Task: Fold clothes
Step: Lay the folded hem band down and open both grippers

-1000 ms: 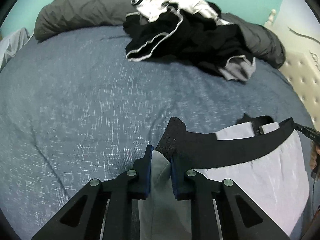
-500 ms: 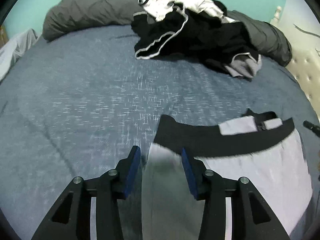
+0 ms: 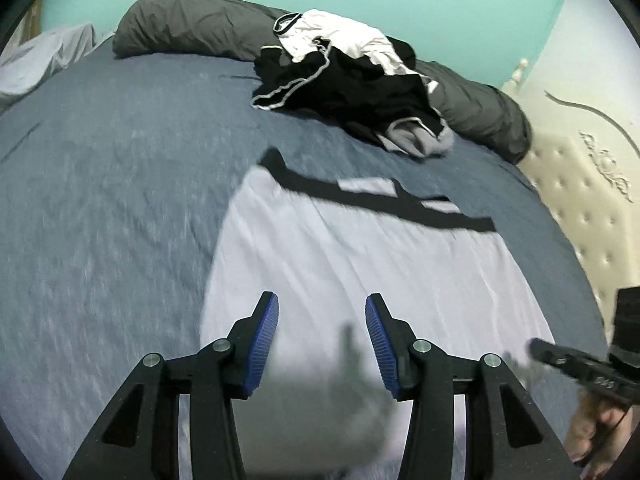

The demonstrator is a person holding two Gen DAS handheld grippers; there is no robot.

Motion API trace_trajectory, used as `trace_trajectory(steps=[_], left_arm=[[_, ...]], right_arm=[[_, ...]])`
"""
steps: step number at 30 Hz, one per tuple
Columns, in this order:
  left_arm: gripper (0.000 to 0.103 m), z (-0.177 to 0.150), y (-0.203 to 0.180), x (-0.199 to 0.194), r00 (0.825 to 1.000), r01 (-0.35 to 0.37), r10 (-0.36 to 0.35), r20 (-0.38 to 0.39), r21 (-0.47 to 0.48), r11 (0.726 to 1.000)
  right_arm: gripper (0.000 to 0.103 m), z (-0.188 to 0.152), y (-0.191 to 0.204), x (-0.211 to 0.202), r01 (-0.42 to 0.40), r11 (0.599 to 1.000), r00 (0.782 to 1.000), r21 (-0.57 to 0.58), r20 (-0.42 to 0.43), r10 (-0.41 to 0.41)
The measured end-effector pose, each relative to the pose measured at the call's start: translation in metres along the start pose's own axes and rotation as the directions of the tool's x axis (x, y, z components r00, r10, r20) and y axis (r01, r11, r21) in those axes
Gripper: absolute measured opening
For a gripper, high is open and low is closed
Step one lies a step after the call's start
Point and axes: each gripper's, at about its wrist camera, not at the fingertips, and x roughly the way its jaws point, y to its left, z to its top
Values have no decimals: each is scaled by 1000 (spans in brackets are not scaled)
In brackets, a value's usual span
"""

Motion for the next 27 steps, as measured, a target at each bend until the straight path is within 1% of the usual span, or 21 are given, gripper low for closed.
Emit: trace_trajectory(steps=[2, 5, 7, 9, 10, 12, 14, 17, 23, 27], left_arm=[[51, -19, 2, -4, 1000, 16, -16, -1, -24, 1000], [52, -40, 4, -4, 1000, 24, -25, -19, -24, 999], [52, -48, 4, -2, 999, 25, -25, -28, -15, 1000], [52, -54, 2, -1, 999, 44, -44, -30, -6, 999], [52, -57, -1, -1, 999, 42, -42, -27, 8, 999], [52, -59, -5, -1, 998, 49, -48, -27, 34, 998], [52, -59, -6, -2, 998, 63, -62, -28, 44, 997], [52, -59, -2, -5, 998, 68, -67, -17, 28, 997], [55, -53, 8, -10, 998, 60, -60, 10, 8, 998], [56, -52, 13, -7, 997, 83, -83, 8, -18, 996]], right_arm=[[9, -9, 8, 15, 20, 1000, 999, 13, -26, -20], [9, -16, 9, 40, 77, 996, 995, 35, -63, -74], [9, -21, 7, 54, 119, 992, 990, 41, -85, -115], [8, -24, 0, 69, 156, 986, 983, 51, -107, -150], [4, -27, -4, 77, 172, 984, 979, 55, -116, -165], [3, -33, -8, 87, 188, 980, 976, 62, -121, -179], [3, -34, -7, 86, 195, 979, 976, 63, -116, -187], [3, -37, -4, 83, 204, 977, 974, 59, -112, -196], [3, -46, 0, 80, 221, 974, 970, 47, -116, -215], [3, -52, 2, 78, 233, 972, 967, 39, -120, -227]])
